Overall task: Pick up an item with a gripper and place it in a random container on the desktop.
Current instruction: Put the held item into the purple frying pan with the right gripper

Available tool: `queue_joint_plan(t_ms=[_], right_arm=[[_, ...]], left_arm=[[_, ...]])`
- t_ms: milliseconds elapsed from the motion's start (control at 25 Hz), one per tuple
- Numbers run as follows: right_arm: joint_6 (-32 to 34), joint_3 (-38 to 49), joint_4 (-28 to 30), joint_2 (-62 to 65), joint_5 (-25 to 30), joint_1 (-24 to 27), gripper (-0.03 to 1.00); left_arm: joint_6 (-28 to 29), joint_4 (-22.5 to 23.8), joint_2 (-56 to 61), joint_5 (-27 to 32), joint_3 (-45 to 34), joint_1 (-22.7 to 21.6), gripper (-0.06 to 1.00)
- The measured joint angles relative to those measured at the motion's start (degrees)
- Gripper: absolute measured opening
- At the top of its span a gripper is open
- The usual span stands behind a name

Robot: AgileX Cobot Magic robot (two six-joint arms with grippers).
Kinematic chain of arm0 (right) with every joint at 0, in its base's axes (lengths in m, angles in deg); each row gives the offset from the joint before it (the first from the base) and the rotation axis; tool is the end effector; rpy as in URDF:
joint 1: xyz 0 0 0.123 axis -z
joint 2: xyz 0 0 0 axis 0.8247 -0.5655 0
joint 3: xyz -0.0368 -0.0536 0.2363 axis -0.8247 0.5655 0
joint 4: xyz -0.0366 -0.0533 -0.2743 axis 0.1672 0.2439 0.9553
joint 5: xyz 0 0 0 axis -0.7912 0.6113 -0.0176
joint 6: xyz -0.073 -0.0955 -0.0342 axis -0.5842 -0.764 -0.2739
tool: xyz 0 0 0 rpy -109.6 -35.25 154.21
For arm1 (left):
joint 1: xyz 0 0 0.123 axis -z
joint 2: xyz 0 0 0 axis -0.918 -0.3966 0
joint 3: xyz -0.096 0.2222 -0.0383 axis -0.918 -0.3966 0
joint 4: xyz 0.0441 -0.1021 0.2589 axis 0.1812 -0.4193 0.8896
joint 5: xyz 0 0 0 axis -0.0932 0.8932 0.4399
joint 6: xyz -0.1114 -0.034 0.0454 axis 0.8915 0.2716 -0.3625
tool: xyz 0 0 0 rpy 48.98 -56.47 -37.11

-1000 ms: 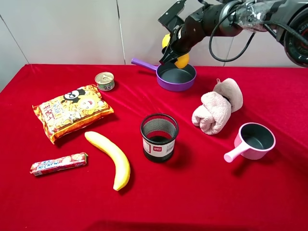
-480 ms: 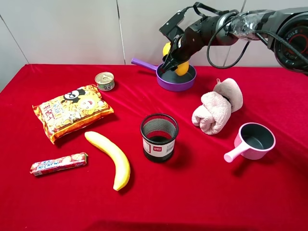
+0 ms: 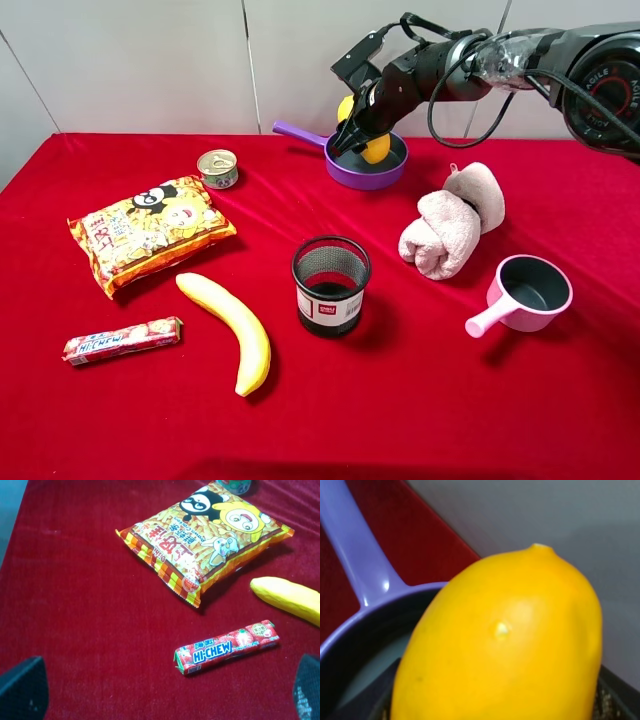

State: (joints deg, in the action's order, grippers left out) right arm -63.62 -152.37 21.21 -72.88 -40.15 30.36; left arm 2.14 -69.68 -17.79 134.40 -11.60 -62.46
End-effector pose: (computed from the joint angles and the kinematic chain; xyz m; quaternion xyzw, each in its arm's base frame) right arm 0.5064 0.2262 0.0550 -0.4004 0.8270 -0.0524 0.3911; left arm 0.0934 0.0022 0.2751 0.0256 0.8512 0.0198 0.5239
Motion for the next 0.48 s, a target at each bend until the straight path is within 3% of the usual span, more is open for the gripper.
queue_joint_plan(t_ms=[360, 480], right_arm=[[1.1, 0.0, 0.0, 0.0, 0.0, 0.1, 0.47], [1.1, 0.0, 0.0, 0.0, 0.0, 0.1, 0.57]], left_arm=[[0.0, 0.0, 0.0, 0.0, 0.0, 0.0, 0.97], [0.0, 0.0, 0.0, 0.0, 0.0, 0.0, 0.97]])
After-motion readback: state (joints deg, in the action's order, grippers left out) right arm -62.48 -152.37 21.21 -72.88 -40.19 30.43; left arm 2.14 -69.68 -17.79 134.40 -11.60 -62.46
